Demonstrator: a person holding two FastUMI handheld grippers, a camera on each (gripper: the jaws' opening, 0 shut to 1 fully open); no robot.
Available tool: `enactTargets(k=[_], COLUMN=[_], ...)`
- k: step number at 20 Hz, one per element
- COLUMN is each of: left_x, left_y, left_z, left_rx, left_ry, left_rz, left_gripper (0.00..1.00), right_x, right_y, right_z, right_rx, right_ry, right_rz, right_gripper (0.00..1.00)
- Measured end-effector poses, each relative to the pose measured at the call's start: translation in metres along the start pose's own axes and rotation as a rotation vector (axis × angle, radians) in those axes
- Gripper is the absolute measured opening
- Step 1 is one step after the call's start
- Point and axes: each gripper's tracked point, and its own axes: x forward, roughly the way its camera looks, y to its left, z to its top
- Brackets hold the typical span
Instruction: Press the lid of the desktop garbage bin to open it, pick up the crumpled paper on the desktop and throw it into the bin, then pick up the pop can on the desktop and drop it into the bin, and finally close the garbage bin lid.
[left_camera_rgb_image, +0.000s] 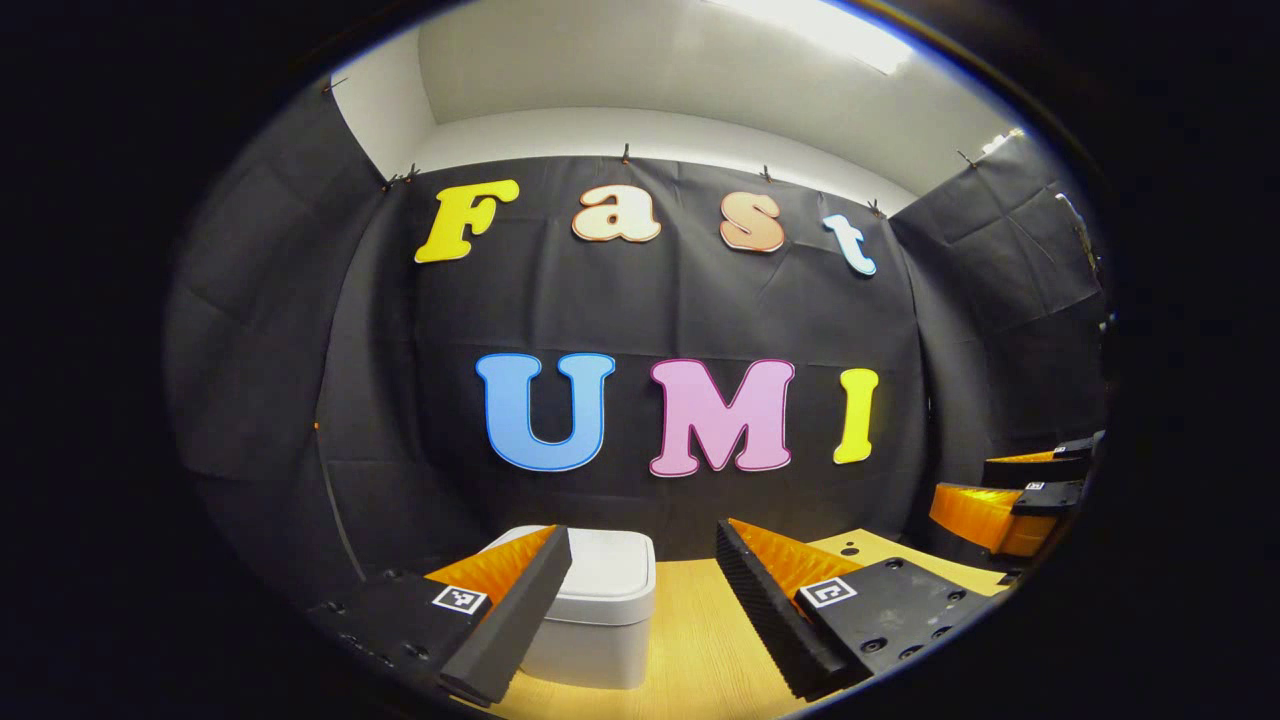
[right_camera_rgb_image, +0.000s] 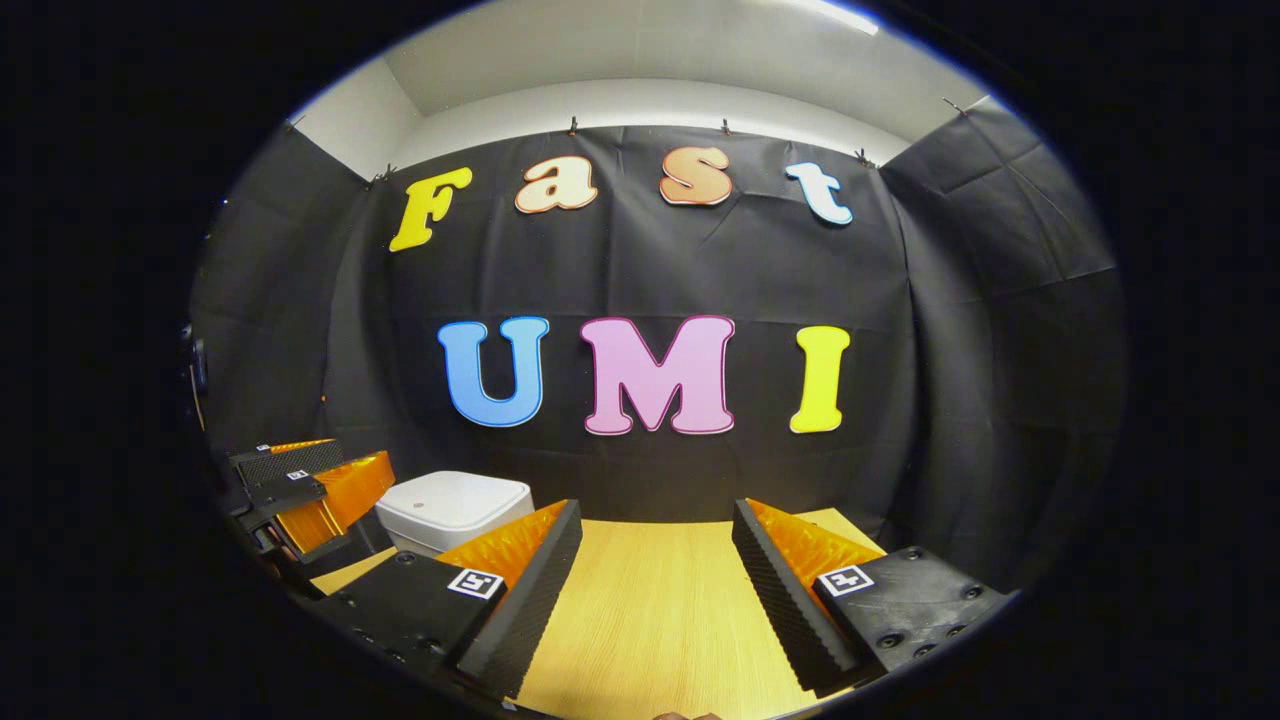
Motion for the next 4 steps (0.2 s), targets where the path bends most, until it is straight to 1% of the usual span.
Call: enactTargets(k=[2,3,4], left_x=[0.0011,0.0020,0.0016], left_y=[-0.0010,0.0011,0.0036], left_z=[0.0001,0.0010,0.0006], left_rx=[-0.025,-0.022,-0.014], left_ry=[0.010,0.013,0.013], left_rz=[-0.001,0.003,0.006], left_gripper=[0.97,0.97,0.97], right_x=[0.0001,0.0003,0.0010], right_y=[-0.0020,-0.0029,-0.0016], right_z=[0.0009,0.0009,0.0011], right_rx=[0.012,0.021,0.028], right_ry=[0.002,0.003,0.004], right_rz=[-0.006,-0.008,-0.006], right_gripper=[0.98,0.83,0.83])
